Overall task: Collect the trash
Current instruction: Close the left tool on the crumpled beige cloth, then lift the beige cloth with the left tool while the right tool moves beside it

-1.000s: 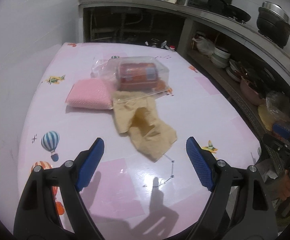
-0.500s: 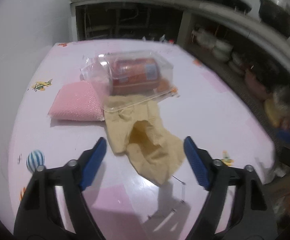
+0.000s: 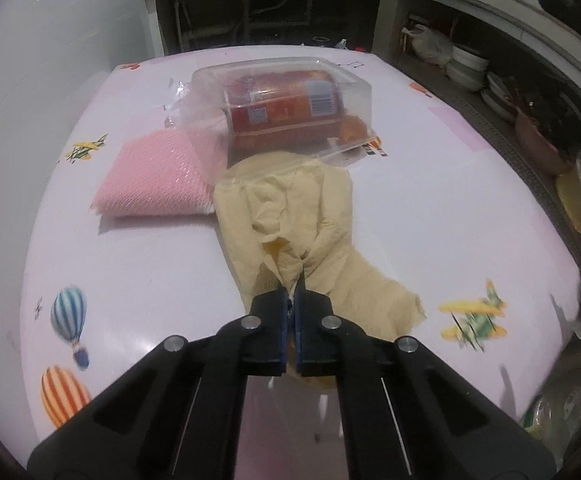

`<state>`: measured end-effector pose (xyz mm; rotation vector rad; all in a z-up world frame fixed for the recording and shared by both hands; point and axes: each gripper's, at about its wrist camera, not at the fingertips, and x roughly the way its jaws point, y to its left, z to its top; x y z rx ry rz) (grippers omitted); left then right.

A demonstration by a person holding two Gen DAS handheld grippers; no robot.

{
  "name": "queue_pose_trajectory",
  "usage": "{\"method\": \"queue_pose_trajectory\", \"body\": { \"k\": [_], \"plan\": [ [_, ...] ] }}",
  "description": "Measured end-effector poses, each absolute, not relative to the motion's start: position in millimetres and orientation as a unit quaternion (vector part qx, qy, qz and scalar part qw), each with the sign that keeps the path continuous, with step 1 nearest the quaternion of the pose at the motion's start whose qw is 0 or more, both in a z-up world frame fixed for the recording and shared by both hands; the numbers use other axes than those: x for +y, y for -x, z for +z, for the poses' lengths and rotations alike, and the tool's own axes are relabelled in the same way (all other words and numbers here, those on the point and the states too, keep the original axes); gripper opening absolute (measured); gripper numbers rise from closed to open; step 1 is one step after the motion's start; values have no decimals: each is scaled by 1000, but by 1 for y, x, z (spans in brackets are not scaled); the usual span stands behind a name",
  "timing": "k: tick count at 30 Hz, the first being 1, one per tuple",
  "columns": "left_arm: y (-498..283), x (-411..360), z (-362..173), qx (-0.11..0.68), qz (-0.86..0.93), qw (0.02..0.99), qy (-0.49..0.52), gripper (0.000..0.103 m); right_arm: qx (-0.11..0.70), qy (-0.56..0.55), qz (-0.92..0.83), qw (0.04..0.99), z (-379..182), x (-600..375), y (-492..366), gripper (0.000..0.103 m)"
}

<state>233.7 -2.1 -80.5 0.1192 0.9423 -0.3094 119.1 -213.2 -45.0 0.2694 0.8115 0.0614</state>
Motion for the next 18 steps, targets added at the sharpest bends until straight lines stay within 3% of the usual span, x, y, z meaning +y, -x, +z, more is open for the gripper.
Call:
{"method": "queue_pose_trajectory", "body": {
  "k": [5,8,11,13,18],
  "plan": [
    [-194,7,-67,458,-184,868,-49,1,391,-131,42,910,-42,-211,-119,90],
    [-175,12,-61,471,-216,854,-37,1,395,-137,66,906,-40,-208,-124,78],
    [-157,15,-57,480,-249,840,-32,1,401,-148,102,898,-40,-201,-133,61],
    [-143,13,-56,482,-267,833,-43,1,408,-155,138,889,-42,-190,-146,44],
    [-121,15,-48,476,-302,825,-33,1,456,-156,214,849,-67,-155,-178,18]
  ]
}}
